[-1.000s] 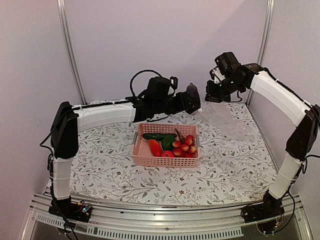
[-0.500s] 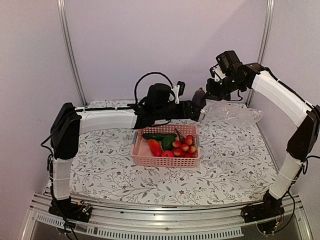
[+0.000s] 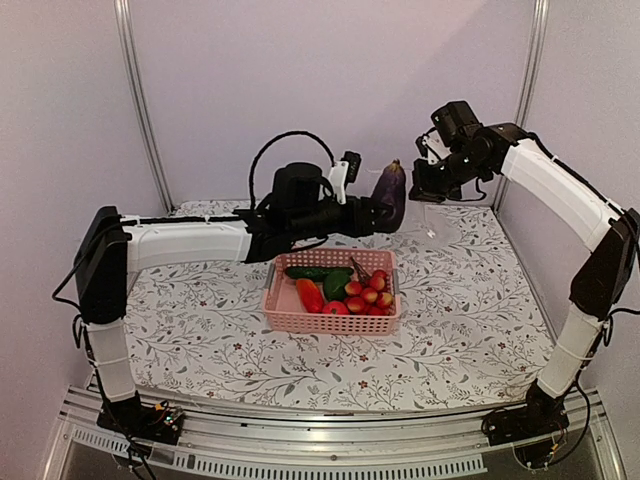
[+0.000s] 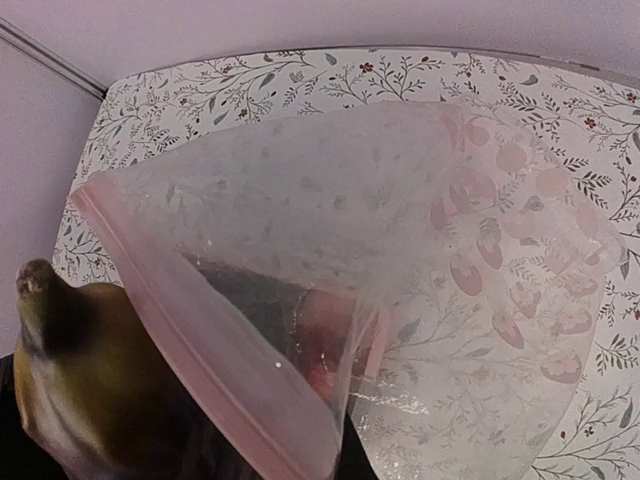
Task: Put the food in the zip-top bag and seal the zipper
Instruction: Place the fake vegetable in the zipper food storage bag.
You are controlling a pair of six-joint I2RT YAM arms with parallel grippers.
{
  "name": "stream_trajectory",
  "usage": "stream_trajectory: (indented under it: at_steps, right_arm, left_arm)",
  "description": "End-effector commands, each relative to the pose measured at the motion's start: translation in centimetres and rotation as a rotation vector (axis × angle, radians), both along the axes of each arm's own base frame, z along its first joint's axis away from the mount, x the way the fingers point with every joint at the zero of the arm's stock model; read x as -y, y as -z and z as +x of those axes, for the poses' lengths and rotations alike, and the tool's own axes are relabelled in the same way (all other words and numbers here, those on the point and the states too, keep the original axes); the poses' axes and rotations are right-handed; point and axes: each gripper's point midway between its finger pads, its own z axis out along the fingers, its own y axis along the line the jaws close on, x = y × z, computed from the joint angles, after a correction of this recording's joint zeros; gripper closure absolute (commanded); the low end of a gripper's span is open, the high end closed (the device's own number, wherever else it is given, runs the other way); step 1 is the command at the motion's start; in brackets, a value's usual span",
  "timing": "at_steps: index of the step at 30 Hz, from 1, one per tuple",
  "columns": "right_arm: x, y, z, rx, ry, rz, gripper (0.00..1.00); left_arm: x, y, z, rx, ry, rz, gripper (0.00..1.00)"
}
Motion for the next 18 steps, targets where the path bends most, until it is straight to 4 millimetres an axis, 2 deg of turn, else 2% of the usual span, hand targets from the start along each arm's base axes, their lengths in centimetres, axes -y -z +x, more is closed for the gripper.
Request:
stream_trajectory:
  at_steps: [1,10,12,18]
  right_arm:
    - [-0.2,0.2,0.0,-0.009,-0.029,-0.004,1.00]
    - [0.0,0.5,0.2,0.023,-0.036,-0.017,1.00]
    - [-0.2,0.4,0.0,0.032,-0.051,-0.003,1.00]
    - [0.2,0.5,-0.2,0.049,-0.053,-0.020,1.00]
  left_arm:
    - [0.8,1.6,-0.8,-0.023,0.066,0.071,0.83]
    - [1.6,5.1,-1.9,-0.177,0.144,0.148,0.91]
    - [1.9,6.3,-1.8,-0.227,0.155,0.170,0.91]
    - [2.8,7.4,-0.1,-0.291,0.143,0.202,0.94]
